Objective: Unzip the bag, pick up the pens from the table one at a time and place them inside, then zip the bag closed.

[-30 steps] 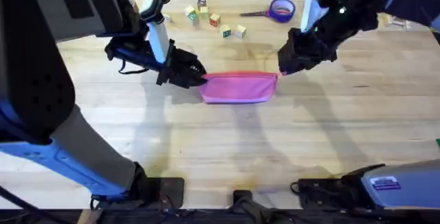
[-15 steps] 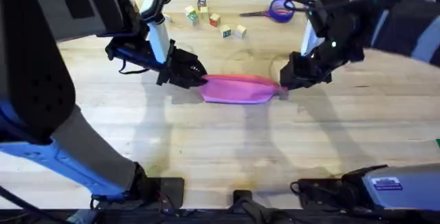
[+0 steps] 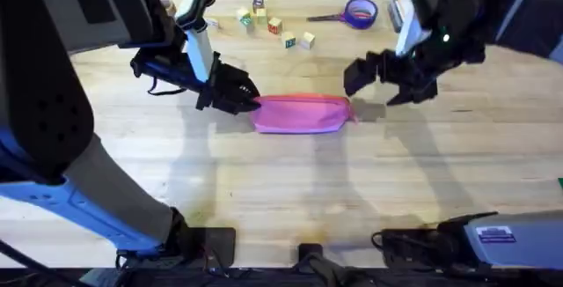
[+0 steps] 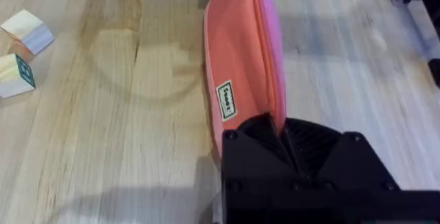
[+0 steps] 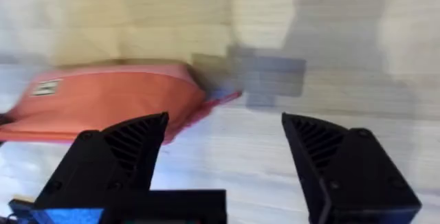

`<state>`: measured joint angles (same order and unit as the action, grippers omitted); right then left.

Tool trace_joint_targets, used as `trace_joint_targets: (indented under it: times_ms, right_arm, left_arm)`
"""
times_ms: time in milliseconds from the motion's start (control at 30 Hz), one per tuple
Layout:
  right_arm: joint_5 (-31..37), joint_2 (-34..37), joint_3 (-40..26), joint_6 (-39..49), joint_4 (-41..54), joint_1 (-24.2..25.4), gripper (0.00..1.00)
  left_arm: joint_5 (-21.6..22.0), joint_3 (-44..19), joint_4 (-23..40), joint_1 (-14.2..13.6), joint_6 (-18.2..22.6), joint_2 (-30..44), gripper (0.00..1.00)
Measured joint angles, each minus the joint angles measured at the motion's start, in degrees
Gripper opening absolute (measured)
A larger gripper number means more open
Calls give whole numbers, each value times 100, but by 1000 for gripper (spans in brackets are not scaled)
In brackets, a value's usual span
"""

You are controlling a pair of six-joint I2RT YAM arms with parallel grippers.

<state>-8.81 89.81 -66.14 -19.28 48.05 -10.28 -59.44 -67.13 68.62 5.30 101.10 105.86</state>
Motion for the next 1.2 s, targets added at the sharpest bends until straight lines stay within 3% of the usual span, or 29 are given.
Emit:
trace_joint_targets:
  times_ms: [233,400,433,467,933,1100,1200]
  right_arm:
    - [-94,-423,-327,65,168,-215,997]
    - [-111,-864,-327,191,264,-348,997]
    - [-111,-937,-327,205,307,-359,997]
    - [-112,-1017,-327,230,350,-359,997]
    - [214,-2032,-327,569,765,-359,997]
    - [656,-2432,-327,771,1261,-359,998]
    - [750,-2604,-327,847,1364,-359,998]
  left_arm:
    - [13,-1,1,0,4,0,65]
    - [-55,-2,17,0,2,0,846]
    - [-62,-2,21,0,-21,0,950]
    - [-64,-2,22,0,-20,1,981]
    - [-51,-15,122,0,-17,-56,996]
    - [200,-39,241,50,-51,-827,996]
    - [403,-46,253,66,-272,-1327,996]
